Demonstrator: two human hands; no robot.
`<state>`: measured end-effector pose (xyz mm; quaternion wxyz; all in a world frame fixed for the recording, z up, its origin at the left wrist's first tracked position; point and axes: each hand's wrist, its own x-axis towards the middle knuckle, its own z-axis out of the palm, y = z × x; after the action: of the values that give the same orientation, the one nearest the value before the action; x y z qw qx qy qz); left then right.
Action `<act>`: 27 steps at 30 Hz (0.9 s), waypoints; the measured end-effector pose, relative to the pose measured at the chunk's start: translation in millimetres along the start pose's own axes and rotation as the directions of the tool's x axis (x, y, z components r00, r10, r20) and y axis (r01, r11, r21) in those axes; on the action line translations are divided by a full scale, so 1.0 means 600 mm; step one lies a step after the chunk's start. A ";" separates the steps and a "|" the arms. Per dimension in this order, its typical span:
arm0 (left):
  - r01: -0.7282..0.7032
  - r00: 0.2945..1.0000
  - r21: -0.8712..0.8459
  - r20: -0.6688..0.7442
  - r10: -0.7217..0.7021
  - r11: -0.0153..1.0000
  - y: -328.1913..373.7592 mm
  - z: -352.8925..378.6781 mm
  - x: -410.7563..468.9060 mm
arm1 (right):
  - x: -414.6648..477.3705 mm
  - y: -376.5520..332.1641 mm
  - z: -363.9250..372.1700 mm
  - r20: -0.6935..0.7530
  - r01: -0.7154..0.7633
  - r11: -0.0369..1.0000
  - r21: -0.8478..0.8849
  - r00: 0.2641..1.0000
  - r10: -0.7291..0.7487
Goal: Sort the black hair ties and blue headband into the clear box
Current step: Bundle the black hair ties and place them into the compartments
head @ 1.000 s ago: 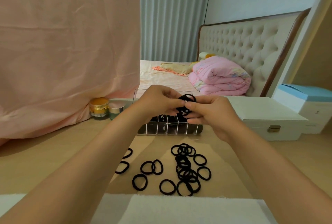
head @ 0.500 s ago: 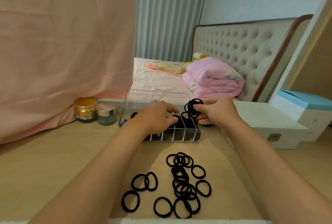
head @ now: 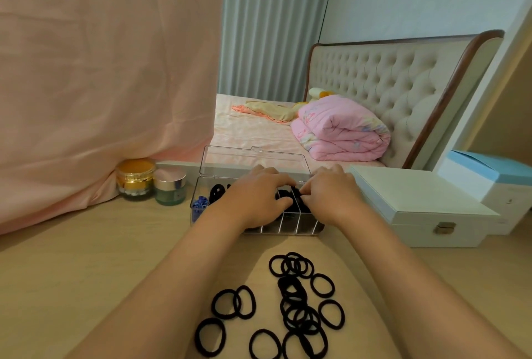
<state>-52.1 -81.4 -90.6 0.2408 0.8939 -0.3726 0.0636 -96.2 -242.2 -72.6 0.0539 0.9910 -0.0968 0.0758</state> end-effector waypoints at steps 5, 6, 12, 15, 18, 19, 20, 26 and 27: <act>-0.087 0.996 0.072 0.036 0.084 0.994 0.006 0.010 0.000 | 0.006 0.013 -0.009 0.230 0.066 0.996 0.058 0.970 -0.077; -0.095 0.995 0.080 0.028 0.093 0.992 0.006 0.011 0.001 | 0.006 0.017 -0.013 0.258 0.084 0.993 0.082 0.961 -0.103; -0.089 0.995 0.193 0.059 0.079 0.977 0.016 0.022 0.001 | -0.024 0.044 -0.019 0.131 0.151 0.924 0.352 0.969 -0.209; -0.065 0.995 0.216 0.082 0.048 0.974 0.022 0.023 0.003 | -0.043 0.049 -0.022 -0.002 0.178 0.854 0.489 0.979 -0.203; -0.059 0.994 0.219 0.104 0.037 0.974 0.030 0.021 0.003 | -0.052 0.044 -0.012 0.022 0.254 0.859 0.445 0.955 -0.295; -0.059 0.993 0.205 0.115 0.036 0.977 0.030 0.018 0.002 | -0.052 0.042 -0.004 0.037 0.261 0.865 0.429 0.951 -0.306; -0.056 0.991 0.176 0.126 0.034 0.983 0.028 0.013 0.002 | -0.052 0.042 0.002 0.048 0.261 0.875 0.407 0.951 -0.306; 0.040 0.997 -0.079 0.073 -0.034 0.996 0.013 -0.017 -0.004 | -0.053 0.035 0.022 0.034 0.326 0.939 0.113 0.943 -0.331; 0.047 0.997 -0.079 0.060 -0.042 0.996 0.015 -0.016 -0.005 | -0.054 0.030 0.023 0.047 0.330 0.940 0.089 0.941 -0.335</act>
<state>-59.8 -80.2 -79.8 0.2669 0.8931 -0.3617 0.0174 -129.4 -255.3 -89.7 0.0234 0.9962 0.0736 0.0390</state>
